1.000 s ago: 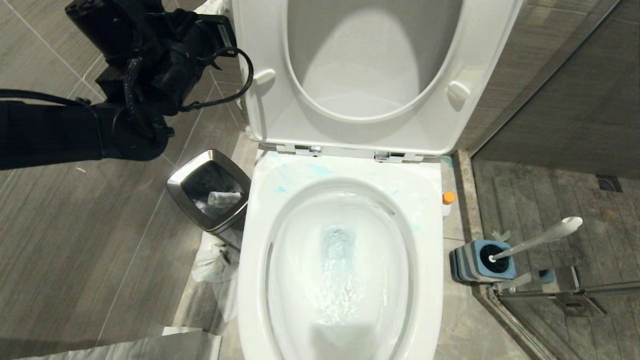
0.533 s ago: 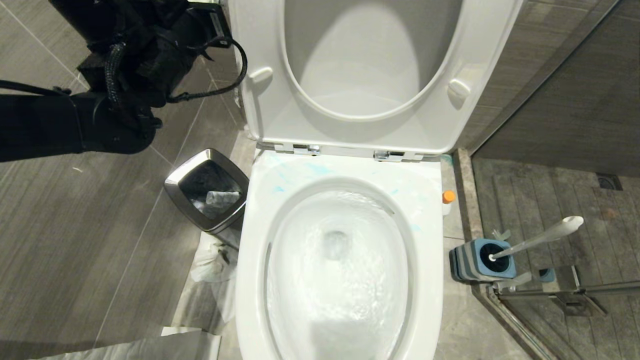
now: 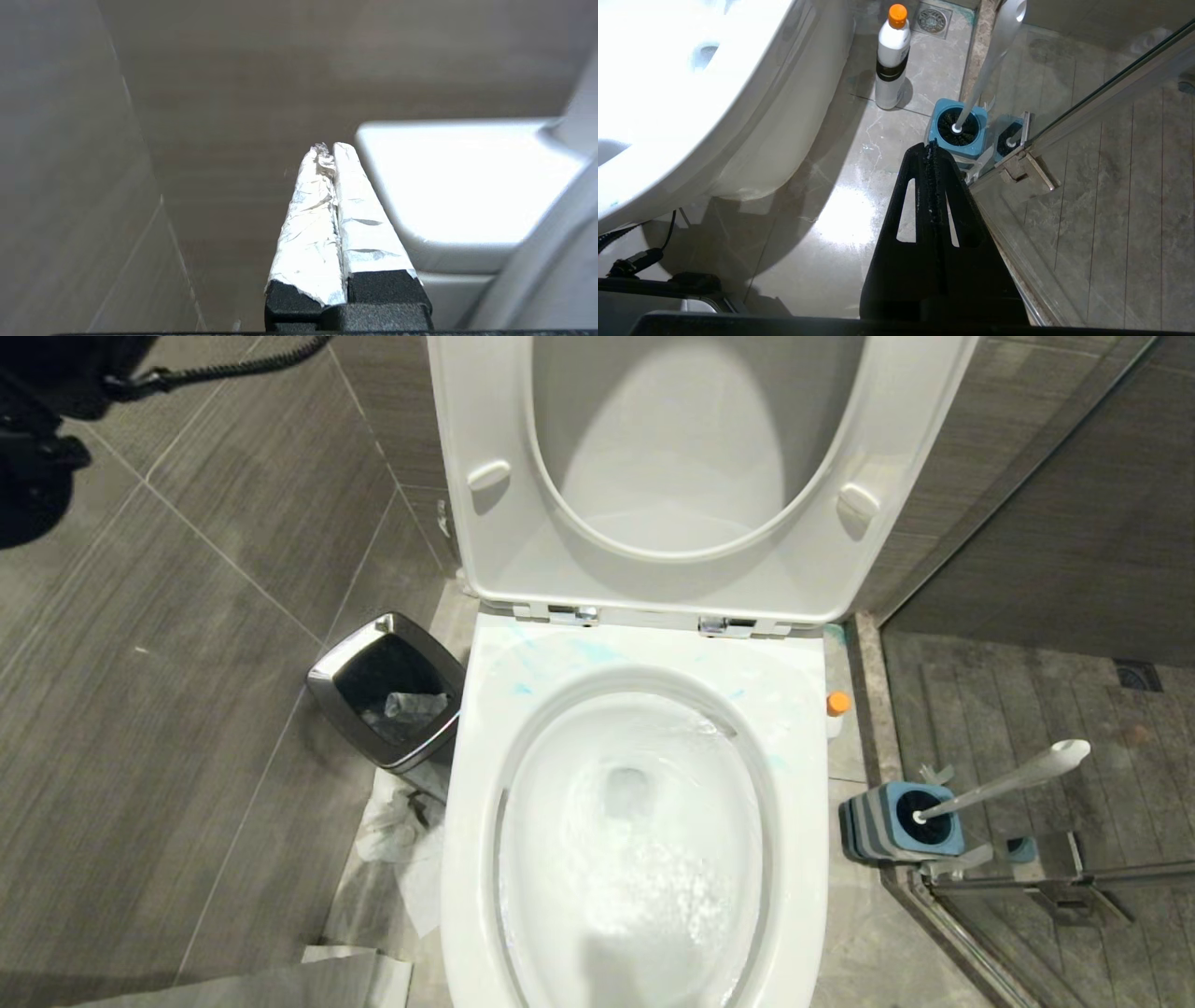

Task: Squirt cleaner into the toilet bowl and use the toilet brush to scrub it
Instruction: Flush the toilet, then close the toilet lid

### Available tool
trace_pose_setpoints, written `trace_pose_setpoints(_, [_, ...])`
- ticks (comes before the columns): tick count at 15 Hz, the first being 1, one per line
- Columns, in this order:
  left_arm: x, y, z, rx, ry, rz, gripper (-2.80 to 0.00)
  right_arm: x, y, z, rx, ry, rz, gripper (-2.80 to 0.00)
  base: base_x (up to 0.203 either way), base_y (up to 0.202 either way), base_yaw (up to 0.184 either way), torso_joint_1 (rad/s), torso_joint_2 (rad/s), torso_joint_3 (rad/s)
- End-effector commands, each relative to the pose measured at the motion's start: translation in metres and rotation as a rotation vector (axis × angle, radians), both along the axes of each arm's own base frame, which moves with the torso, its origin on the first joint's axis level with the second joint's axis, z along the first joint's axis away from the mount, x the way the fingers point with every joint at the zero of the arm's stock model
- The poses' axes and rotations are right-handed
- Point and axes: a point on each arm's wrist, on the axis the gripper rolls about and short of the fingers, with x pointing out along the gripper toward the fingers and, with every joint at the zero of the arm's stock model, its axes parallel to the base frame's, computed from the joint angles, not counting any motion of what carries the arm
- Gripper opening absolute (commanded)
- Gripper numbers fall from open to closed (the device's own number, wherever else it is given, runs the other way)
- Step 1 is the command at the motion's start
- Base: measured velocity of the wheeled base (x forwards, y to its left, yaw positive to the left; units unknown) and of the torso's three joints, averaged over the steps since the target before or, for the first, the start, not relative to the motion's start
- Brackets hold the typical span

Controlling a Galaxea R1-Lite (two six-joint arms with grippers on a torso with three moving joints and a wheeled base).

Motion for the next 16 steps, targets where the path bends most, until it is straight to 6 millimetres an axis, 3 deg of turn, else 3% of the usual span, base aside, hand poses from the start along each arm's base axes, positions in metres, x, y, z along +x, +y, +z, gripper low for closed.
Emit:
trace_pose_setpoints(1, [-0.053,0.012,0.025,-0.03,-0.092,-0.033,-2.8,0.001,0.0,-0.003,-0.001,0.011,0.0,-2.8,0.0,0.0,0.0,0.0,0.0,0.0])
trace_pose_setpoints(4, [-0.109,0.014,0.031,-0.035,-0.095,-0.131,-2.8,0.001,0.0,-0.003,-0.001,0.011,0.0,-2.8,0.0,0.0,0.0,0.0,0.0,0.0])
trace_pose_setpoints(8, [-0.16,0.025,0.012,0.041,-0.013,-0.237,-2.8,0.001,0.0,-0.004,-0.001,0.013,0.0,-2.8,0.0,0.0,0.0,0.0,0.0,0.0])
trace_pose_setpoints(11, [-0.167,0.023,-0.013,0.225,0.081,-0.409,-2.8,0.001,0.0,-0.003,-0.001,0.01,0.0,-2.8,0.0,0.0,0.0,0.0,0.0,0.0])
trace_pose_setpoints(16, [-0.147,0.014,-0.049,0.33,0.239,-0.51,-2.8,0.001,0.0,-0.003,-0.001,0.011,0.0,-2.8,0.0,0.0,0.0,0.0,0.0,0.0])
